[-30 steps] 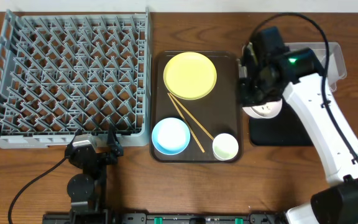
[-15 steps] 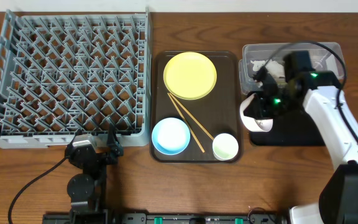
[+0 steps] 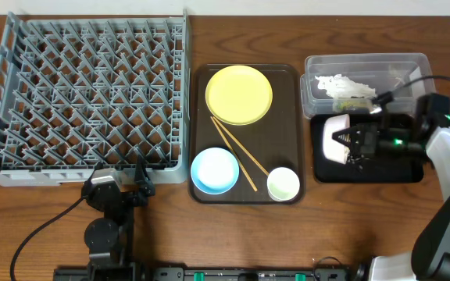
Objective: Sort waste into correct bins and load items into the dishwasher
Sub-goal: 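Carry pink bowl over black tray and tip rice out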
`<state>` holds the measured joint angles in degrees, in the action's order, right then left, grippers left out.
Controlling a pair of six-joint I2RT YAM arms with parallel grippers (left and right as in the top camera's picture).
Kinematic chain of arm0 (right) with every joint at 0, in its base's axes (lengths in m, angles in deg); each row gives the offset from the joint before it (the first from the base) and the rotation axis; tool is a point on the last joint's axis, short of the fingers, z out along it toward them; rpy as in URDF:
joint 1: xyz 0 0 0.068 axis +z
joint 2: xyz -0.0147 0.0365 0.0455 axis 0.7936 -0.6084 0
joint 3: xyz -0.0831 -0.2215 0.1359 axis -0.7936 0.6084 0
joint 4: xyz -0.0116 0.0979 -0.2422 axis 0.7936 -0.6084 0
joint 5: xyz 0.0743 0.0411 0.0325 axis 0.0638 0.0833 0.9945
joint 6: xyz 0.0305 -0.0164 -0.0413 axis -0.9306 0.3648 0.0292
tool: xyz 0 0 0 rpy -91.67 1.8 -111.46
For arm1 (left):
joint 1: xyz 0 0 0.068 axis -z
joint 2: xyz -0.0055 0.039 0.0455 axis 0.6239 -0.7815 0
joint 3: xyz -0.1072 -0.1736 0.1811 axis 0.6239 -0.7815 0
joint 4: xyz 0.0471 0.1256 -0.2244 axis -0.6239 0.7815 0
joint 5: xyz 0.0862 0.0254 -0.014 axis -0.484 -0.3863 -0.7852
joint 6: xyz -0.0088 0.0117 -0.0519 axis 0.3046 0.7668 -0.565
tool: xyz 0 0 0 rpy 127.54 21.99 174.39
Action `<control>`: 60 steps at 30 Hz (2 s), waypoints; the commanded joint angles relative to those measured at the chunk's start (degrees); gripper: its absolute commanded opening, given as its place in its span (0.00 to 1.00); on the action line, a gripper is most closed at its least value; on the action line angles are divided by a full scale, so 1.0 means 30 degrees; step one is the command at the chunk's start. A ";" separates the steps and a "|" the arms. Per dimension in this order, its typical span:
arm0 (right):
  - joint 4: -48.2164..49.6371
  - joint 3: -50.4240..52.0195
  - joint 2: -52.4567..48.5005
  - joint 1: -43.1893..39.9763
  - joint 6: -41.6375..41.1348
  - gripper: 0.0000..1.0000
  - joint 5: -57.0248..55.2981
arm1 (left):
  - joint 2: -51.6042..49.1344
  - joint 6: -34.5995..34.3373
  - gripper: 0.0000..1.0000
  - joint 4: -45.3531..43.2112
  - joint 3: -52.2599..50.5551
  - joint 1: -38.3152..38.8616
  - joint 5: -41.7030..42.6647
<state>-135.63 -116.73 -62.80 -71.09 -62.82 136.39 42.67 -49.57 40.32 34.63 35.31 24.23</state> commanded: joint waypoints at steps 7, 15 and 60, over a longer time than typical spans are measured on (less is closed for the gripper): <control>0.1188 0.1880 0.0539 -0.2900 0.0772 0.01 0.6557 | 0.0102 0.0109 0.89 0.0729 -0.0372 -0.0080 -0.0182; 0.1858 0.2033 0.0539 -0.4626 0.0029 0.01 0.8939 | 0.0102 0.0109 0.89 0.0729 -0.0372 -0.0080 -0.0182; 0.5778 0.2033 0.0561 -0.4896 -1.0644 0.01 0.5799 | 0.0102 0.0109 0.89 0.0729 -0.0372 -0.0080 -0.0182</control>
<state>-118.43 -110.77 -62.61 -85.34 -92.56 153.68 42.67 -49.57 40.32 34.63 35.31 24.21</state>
